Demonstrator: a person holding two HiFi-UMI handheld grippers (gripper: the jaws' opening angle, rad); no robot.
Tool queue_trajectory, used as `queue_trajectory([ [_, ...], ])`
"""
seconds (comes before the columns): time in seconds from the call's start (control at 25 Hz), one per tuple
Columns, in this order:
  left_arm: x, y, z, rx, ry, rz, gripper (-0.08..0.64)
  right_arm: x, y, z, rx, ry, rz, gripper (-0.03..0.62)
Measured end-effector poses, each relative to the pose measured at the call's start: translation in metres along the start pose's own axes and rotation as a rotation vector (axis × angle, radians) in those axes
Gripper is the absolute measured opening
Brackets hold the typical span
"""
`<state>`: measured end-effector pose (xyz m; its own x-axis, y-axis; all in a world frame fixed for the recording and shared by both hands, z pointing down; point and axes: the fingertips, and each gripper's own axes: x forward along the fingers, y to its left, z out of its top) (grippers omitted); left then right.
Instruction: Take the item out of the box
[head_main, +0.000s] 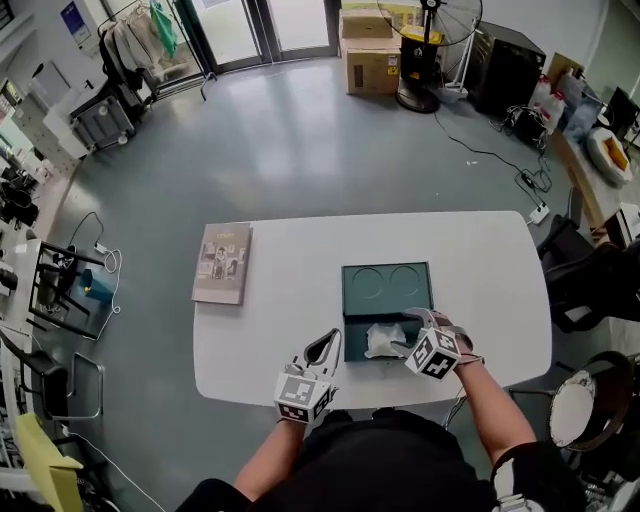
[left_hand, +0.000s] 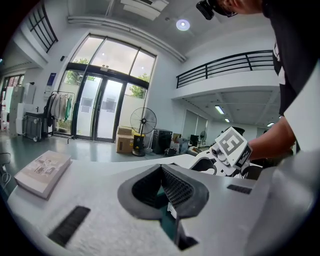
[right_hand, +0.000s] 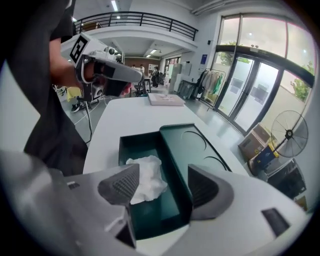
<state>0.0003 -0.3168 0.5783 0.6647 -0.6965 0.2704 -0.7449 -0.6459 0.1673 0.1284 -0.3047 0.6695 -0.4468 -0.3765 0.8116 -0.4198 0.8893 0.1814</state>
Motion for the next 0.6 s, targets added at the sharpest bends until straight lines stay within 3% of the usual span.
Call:
queue_trajectory([
  [0.32,-0.01,0.015,-0.005,0.005,0.025,0.088,0.009,0.03,0.017,-0.015,-0.127,0.096,0.115,0.324],
  [0.6,-0.021,0.018,-0.012,-0.004,0.035,0.127,0.009,0.057,0.026,-0.027,-0.169,0.138,0.17,0.319],
])
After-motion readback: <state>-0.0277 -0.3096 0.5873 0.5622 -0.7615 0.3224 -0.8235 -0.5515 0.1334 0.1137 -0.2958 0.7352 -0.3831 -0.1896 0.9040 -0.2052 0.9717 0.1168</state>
